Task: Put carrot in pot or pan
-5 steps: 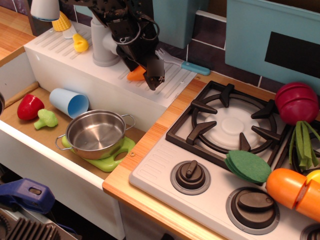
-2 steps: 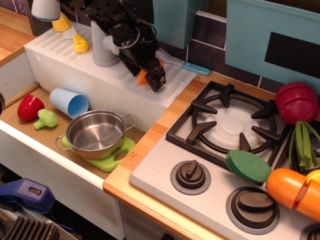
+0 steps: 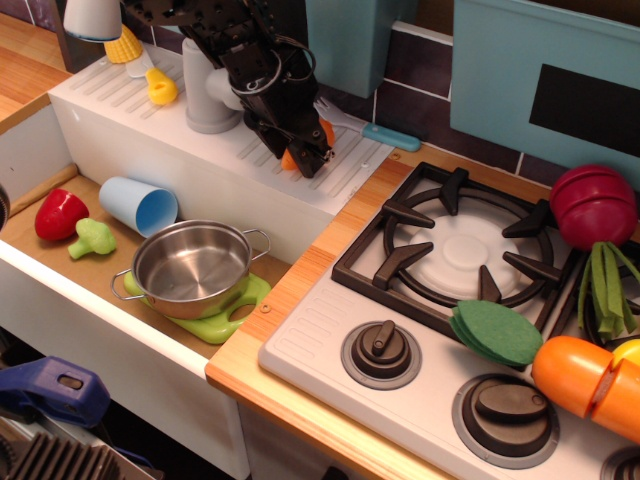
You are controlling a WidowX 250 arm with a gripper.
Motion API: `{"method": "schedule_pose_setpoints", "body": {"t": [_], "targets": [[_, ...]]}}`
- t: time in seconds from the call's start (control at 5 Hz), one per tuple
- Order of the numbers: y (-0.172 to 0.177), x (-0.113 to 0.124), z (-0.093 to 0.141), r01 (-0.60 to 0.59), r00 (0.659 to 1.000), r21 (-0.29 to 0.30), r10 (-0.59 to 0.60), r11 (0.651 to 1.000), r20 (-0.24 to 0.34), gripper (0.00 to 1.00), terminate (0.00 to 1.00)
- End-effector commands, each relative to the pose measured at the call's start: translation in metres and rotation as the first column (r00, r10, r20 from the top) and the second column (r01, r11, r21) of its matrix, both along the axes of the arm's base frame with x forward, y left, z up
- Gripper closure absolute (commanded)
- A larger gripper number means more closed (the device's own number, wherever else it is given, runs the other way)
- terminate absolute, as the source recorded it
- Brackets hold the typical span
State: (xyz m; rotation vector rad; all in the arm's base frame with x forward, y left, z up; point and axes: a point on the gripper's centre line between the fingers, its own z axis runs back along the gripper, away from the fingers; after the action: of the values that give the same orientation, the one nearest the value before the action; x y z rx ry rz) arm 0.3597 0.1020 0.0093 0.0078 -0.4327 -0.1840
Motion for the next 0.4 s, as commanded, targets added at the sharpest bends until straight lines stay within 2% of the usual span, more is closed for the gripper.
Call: {"method": "schedule_pose_setpoints", "body": {"t": [0.0, 0.2], "targets": [[-0.015, -0.005, 0.036, -0.055, 0.998, 0.038, 0.054, 0.998, 0.035, 1.0, 0.0], [-0.028, -0.024, 0.047, -0.105, 0.994, 0.025, 0.105, 0.994, -0.006, 1.0, 0.0]]}}
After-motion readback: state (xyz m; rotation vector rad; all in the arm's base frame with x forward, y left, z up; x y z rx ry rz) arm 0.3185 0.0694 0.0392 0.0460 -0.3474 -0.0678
